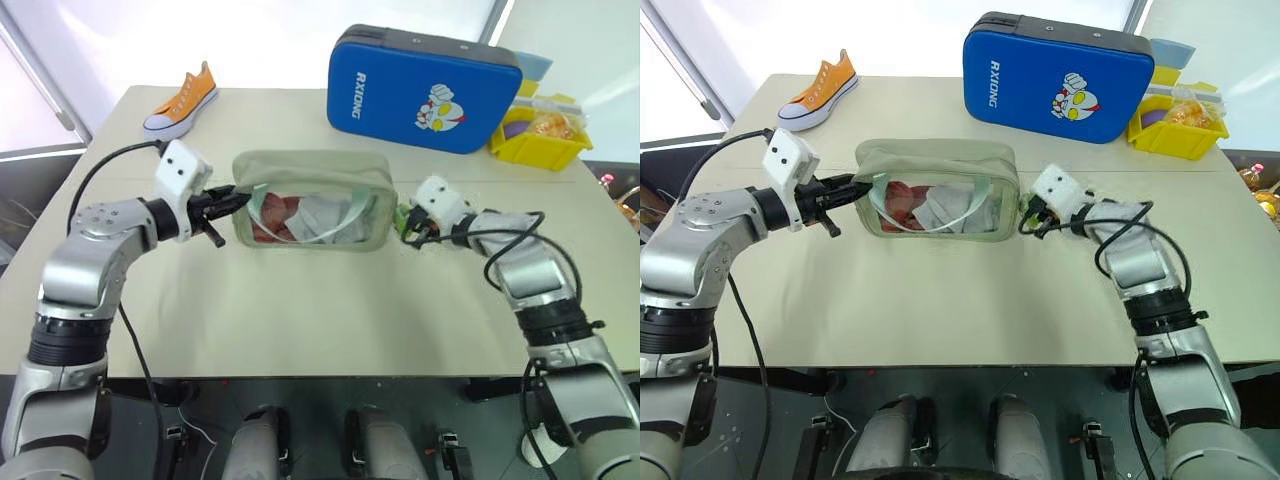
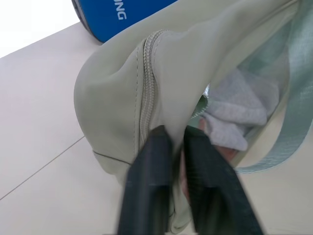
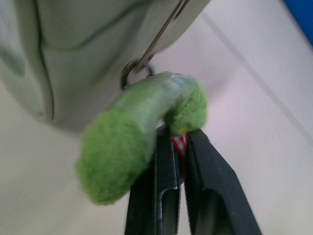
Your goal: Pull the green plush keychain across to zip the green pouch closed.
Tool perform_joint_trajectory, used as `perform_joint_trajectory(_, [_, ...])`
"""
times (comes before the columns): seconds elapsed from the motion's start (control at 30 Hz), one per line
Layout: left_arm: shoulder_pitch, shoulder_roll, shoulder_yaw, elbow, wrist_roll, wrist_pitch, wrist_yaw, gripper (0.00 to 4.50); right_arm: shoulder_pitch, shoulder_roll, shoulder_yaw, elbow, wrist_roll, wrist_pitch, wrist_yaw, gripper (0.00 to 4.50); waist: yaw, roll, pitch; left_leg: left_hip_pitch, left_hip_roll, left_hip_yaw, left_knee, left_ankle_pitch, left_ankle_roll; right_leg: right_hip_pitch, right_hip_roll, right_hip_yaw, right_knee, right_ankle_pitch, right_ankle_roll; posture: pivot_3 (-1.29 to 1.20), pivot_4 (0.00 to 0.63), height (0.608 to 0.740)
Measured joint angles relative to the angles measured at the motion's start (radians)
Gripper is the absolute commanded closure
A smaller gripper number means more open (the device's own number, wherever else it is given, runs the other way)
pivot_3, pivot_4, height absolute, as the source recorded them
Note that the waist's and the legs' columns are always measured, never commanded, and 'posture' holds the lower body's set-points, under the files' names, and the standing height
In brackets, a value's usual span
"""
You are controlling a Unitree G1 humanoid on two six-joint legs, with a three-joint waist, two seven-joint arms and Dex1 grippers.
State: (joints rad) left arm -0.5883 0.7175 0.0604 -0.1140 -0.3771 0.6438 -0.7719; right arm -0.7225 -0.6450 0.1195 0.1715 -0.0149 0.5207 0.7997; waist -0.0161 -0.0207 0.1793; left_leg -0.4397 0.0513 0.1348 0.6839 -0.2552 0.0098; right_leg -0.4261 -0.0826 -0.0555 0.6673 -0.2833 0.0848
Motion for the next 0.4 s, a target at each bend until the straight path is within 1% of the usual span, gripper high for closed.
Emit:
perform_joint_trajectory(0.03, [0.0, 0.006, 0.004, 0.014, -0.009, 0.004, -0.014, 1.98, -0.025, -0.031, -0.013, -0.002, 0.028, 0.017, 0.046, 1.93, 0.001, 0.0, 0.0, 0.0, 0.0, 0.0, 0.0, 0.0, 0.0, 0.0, 0.0, 0.0, 0.0, 0.0, 0.0, 0.0, 0.15, 0.74])
perform_joint_trajectory(0.07, [0.0, 0.019, 0.009, 0.025, -0.022, 0.01, -0.03, 1.34, -0.045, -0.072, -0.023, -0.009, 0.054, 0.035, 0.094, 1.27, 0.002, 0.0, 0.0, -0.001, 0.0, 0.0, 0.0, 0.0, 0.0, -0.001, 0.0, 0.0, 0.0, 0.0, 0.0, 0.0, 0.15, 0.74])
perform_joint_trajectory(0.1, [0.0, 0.034, 0.022, 0.035, -0.033, 0.019, -0.043, 0.91, -0.065, -0.105, -0.035, -0.014, 0.076, 0.046, 0.134, 0.82, 0.003, 0.0, 0.0, -0.001, 0.0, -0.001, 0.0, 0.0, 0.0, -0.001, 0.0, 0.0, -0.001, 0.0, 0.0, 0.0, 0.15, 0.74])
perform_joint_trajectory(0.13, [-0.002, 0.053, 0.041, 0.043, -0.05, 0.03, -0.061, 0.37, -0.082, -0.142, -0.047, -0.024, 0.099, 0.06, 0.178, 0.3, 0.003, 0.0, 0.001, -0.002, 0.0, -0.001, 0.0, 0.0, 0.0, -0.001, 0.0, 0.0, -0.001, 0.0, 0.0, 0.0, 0.15, 0.74])
perform_joint_trajectory(0.17, [-0.008, 0.074, 0.057, 0.05, -0.065, 0.044, -0.076, 0.04, -0.094, -0.176, -0.054, -0.032, 0.117, 0.07, 0.213, 0.01, 0.004, 0.0, 0.001, -0.002, 0.0, -0.001, 0.0, 0.0, 0.001, -0.001, 0.0, 0.0, -0.001, 0.0, 0.0, 0.0, 0.15, 0.74])
perform_joint_trajectory(0.2, [-0.017, 0.096, 0.08, 0.057, -0.079, 0.058, -0.09, 0.04, -0.108, -0.211, -0.062, -0.038, 0.135, 0.078, 0.252, 0.01, 0.003, 0.0, 0.001, -0.002, 0.0, 0.0, 0.0, -0.001, 0.001, -0.001, 0.0, 0.0, -0.002, 0.0, 0.0, 0.0, 0.15, 0.74])
perform_joint_trajectory(0.27, [-0.046, 0.139, 0.099, 0.068, -0.098, 0.09, -0.114, 0.04, -0.126, -0.242, -0.08, -0.058, 0.189, 0.123, 0.315, 0.01, 0.002, 0.0, 0.001, -0.001, 0.0, 0.0, 0.0, -0.001, 0.001, -0.001, 0.0, 0.0, -0.002, 0.0, 0.0, 0.0, 0.15, 0.74])
perform_joint_trajectory(0.33, [-0.072, 0.179, 0.114, 0.086, -0.115, 0.109, -0.143, 0.04, -0.153, -0.243, -0.102, -0.103, 0.275, 0.206, 0.37, 0.01, -0.001, 0.0, 0.001, -0.001, 0.0, 0.0, 0.0, -0.001, 0.001, -0.001, 0.0, 0.0, -0.001, 0.0, 0.0, 0.0, 0.15, 0.74])
perform_joint_trajectory(0.4, [-0.096, 0.2, 0.124, 0.102, -0.123, 0.112, -0.164, 0.04, -0.185, -0.242, -0.123, -0.151, 0.341, 0.269, 0.389, 0.01, -0.002, 0.0, 0.001, -0.001, 0.001, 0.0, 0.0, -0.001, 0.001, -0.001, 0.0, 0.0, -0.001, 0.0, 0.0, 0.0, 0.15, 0.74])
